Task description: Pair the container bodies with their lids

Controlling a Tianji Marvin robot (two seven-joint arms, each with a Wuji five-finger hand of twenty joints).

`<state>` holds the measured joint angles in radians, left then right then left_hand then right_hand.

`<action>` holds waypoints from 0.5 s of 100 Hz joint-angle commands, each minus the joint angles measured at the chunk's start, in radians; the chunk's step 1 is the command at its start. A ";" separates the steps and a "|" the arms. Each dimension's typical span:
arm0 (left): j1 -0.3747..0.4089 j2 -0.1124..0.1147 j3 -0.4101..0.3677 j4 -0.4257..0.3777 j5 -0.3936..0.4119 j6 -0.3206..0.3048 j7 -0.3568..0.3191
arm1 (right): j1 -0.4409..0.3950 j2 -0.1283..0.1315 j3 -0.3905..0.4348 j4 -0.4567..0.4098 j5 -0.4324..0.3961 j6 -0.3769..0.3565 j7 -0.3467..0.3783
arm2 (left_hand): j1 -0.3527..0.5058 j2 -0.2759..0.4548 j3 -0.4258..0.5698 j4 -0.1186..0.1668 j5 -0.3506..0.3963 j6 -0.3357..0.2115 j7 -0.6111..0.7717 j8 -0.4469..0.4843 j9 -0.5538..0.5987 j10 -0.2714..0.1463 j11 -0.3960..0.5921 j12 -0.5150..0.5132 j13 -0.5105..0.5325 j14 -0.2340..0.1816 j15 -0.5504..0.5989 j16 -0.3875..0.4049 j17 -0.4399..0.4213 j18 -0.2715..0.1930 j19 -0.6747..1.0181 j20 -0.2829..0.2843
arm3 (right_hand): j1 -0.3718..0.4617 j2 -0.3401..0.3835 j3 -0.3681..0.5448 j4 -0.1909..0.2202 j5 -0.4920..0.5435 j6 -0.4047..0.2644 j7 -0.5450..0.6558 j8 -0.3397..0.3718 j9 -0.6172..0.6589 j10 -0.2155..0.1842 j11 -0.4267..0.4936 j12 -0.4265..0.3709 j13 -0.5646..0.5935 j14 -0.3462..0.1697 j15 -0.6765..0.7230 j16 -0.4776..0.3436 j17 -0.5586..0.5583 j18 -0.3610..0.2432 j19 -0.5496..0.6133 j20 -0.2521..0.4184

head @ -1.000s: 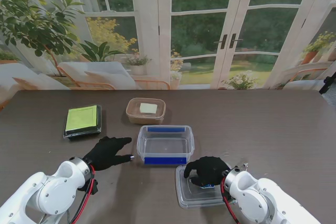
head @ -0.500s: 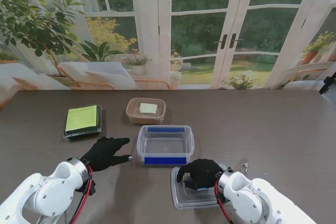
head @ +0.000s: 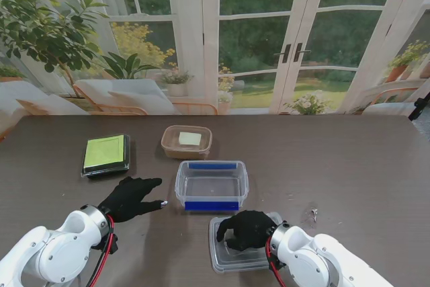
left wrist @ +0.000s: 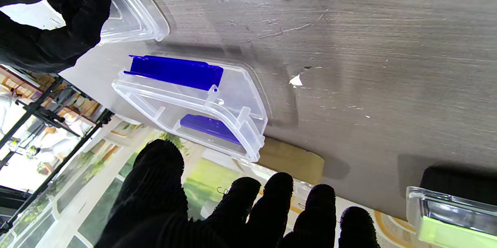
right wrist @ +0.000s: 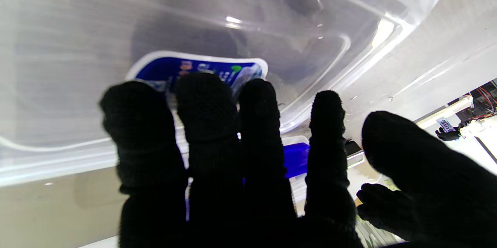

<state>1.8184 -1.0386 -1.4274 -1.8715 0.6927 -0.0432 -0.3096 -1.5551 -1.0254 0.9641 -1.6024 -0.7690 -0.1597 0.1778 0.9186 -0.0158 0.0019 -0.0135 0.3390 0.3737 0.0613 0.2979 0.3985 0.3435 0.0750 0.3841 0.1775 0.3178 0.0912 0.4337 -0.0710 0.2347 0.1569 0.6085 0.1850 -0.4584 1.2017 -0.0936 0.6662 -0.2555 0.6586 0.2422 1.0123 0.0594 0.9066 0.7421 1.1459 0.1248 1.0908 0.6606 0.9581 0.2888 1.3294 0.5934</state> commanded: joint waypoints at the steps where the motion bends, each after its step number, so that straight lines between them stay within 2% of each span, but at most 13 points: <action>1: 0.009 -0.001 -0.003 -0.009 0.002 -0.001 -0.015 | -0.060 0.002 0.031 -0.048 -0.013 0.000 0.060 | 0.027 0.048 -0.018 0.019 0.012 0.000 -0.014 -0.003 0.006 0.011 -0.006 -0.010 -0.018 -0.004 -0.018 -0.010 -0.024 -0.014 -0.022 -0.010 | -0.015 0.030 -0.040 0.033 -0.002 0.138 -0.060 -0.030 0.001 0.008 -0.018 -0.002 0.017 0.012 0.022 0.010 -0.370 0.010 0.063 0.026; 19: 0.014 -0.002 -0.005 -0.014 0.003 0.005 -0.016 | -0.083 0.004 0.044 -0.098 -0.016 0.006 0.083 | 0.027 0.049 -0.018 0.019 0.011 0.000 -0.014 -0.003 0.005 0.012 -0.006 -0.010 -0.018 -0.004 -0.019 -0.010 -0.024 -0.014 -0.022 -0.010 | -0.017 0.031 -0.041 0.033 -0.007 0.143 -0.058 -0.029 -0.003 0.009 -0.016 -0.002 0.016 0.010 0.023 0.010 -0.370 0.012 0.064 0.027; 50: 0.028 -0.002 -0.012 -0.028 0.008 0.015 -0.018 | -0.068 0.003 0.007 -0.109 -0.014 0.032 0.082 | 0.027 0.049 -0.018 0.020 0.011 0.000 -0.014 -0.003 0.005 0.011 -0.006 -0.010 -0.019 -0.005 -0.019 -0.010 -0.024 -0.014 -0.022 -0.011 | -0.021 0.035 -0.045 0.033 -0.015 0.144 -0.057 -0.028 -0.010 0.007 -0.015 -0.002 0.016 0.009 0.025 0.009 -0.370 0.010 0.063 0.027</action>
<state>1.8369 -1.0385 -1.4361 -1.8892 0.6986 -0.0329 -0.3092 -1.6230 -1.0168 0.9788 -1.7053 -0.7798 -0.1299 0.2419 0.9186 -0.0158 0.0019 -0.0135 0.3392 0.3737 0.0613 0.2979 0.3985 0.3447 0.0750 0.3841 0.1775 0.3178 0.0912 0.4337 -0.0710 0.2347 0.1569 0.6085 0.1850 -0.4557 1.2017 -0.0936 0.6882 -0.1118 0.6135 0.2279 1.0059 0.0594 0.8842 0.7412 1.1459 0.1287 1.0936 0.6607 0.9581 0.2888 1.3397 0.5936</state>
